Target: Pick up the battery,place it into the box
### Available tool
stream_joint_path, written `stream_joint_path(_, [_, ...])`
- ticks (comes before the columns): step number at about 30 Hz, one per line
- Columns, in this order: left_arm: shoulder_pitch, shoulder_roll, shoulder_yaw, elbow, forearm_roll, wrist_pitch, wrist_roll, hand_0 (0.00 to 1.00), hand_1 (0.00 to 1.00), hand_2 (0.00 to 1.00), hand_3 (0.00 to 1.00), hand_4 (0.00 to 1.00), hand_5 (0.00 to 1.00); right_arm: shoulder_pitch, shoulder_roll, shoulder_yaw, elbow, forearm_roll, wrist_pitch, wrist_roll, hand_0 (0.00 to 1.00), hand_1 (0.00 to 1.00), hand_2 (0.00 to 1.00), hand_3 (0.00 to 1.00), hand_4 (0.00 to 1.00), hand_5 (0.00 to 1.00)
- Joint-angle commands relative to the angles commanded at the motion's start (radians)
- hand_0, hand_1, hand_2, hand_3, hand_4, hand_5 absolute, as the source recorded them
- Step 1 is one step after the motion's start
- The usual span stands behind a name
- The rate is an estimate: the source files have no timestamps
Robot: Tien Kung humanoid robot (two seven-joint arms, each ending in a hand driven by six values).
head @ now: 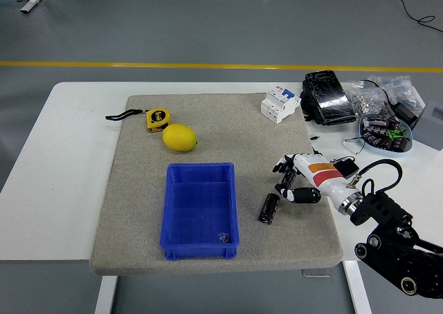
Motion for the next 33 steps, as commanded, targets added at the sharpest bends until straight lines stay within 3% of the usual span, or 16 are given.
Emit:
stream_joint_path(15, [0.001,0.003,0.000,0.001,0.002,0.002,-0.002,0.610,0.635,0.712,0.594,0.647,0.615,0.044,0.037,-0.020,0.214,-0.081,0.017,-0.068,0.446,0.477,0.526,0.544,0.634,0.044])
stream_joint_path(16, [0.001,0.003,0.001,0.001,0.001,0.002,-0.003,0.610,0.635,0.712,0.594,0.647,0.615,0.049,0.041,-0.028,0.230,-0.085,0.022,-0.076,0.446,0.477,0.526,0.544,0.634,0.044])
stream_joint_path(17, [0.001,0.003,0.002,0.001,0.000,0.003,-0.003,0.610,0.629,0.711,0.592,0.647,0.614,0.053,0.045,-0.036,0.243,-0.087,0.028,-0.081,0.491,0.509,0.580,0.573,0.695,0.069])
stream_joint_path(22, [-0.001,0.003,0.004,0.002,-0.003,0.004,-0.005,0.610,0.629,0.711,0.592,0.647,0.614,0.073,0.063,-0.077,0.276,-0.096,0.088,-0.085,0.491,0.509,0.580,0.573,0.695,0.069])
stream_joint_path(23, [-0.002,0.003,0.004,0.002,-0.003,0.004,-0.005,0.610,0.627,0.705,0.593,0.646,0.614,0.078,0.067,-0.088,0.278,-0.097,0.095,-0.084,0.627,0.668,0.776,0.848,0.880,0.155])
stream_joint_path(28, [-0.004,0.003,0.003,0.002,-0.003,0.006,-0.005,0.610,0.627,0.705,0.593,0.646,0.614,0.091,0.080,-0.127,0.266,-0.099,0.112,-0.069,0.627,0.668,0.776,0.848,0.880,0.155])
stream_joint_path(29, [-0.004,0.003,0.004,0.002,-0.004,0.006,-0.005,0.610,0.628,0.705,0.592,0.646,0.614,0.092,0.081,-0.129,0.264,-0.099,0.115,-0.067,0.719,0.747,0.875,0.965,0.964,0.213])
stream_joint_path(33, [-0.004,0.003,0.005,0.002,-0.005,0.007,-0.006,0.610,0.628,0.705,0.592,0.646,0.614,0.092,0.082,-0.130,0.260,-0.095,0.120,-0.062,0.719,0.747,0.875,0.965,0.964,0.213])
